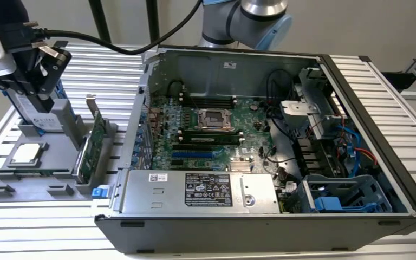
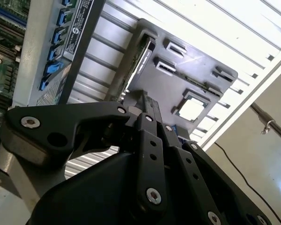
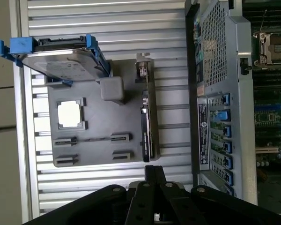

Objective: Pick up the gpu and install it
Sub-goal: 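Pick up the gpu and move the gpu toward the slot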

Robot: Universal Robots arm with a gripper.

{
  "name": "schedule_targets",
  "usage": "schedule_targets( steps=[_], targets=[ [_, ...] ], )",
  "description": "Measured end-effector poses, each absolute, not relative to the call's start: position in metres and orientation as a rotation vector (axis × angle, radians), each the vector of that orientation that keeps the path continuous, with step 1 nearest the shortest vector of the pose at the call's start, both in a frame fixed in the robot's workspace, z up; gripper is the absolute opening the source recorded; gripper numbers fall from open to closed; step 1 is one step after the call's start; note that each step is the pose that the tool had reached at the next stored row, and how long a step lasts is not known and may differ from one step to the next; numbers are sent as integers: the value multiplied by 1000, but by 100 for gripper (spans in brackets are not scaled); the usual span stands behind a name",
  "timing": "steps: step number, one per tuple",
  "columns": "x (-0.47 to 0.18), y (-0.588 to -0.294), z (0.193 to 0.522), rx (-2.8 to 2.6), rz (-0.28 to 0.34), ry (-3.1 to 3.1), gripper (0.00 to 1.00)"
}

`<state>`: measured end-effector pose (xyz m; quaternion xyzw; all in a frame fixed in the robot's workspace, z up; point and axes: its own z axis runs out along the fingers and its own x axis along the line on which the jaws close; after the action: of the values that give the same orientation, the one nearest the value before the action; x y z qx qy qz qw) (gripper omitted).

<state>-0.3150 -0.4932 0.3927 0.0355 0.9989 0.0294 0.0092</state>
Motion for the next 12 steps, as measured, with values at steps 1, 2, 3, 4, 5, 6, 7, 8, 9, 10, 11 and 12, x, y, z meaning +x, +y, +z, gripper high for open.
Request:
schedule_targets(
  steps=[1, 2, 3, 4, 5, 6, 7, 8, 9, 10, 11, 12],
  targets=[
    [-315, -493, 393, 111, 92, 3120, 0],
    [-315, -494, 393, 111, 92, 3120, 0],
    [-315, -494, 393, 111, 92, 3120, 0],
    [-315, -494, 393, 111, 92, 3120, 0],
    [-315, -494, 393, 111, 92, 3120, 0],
    [-315, -494, 393, 111, 92, 3120, 0],
    [-315, -494, 393, 111, 92, 3120, 0],
    [-315, -494, 393, 111, 92, 3120, 0],
    [-315, -494, 393, 111, 92, 3120, 0],
    [-315, -494, 393, 111, 92, 3120, 0],
    [-315, -494, 393, 111, 92, 3120, 0],
    [-315, -494, 393, 111, 92, 3120, 0]
  ],
)
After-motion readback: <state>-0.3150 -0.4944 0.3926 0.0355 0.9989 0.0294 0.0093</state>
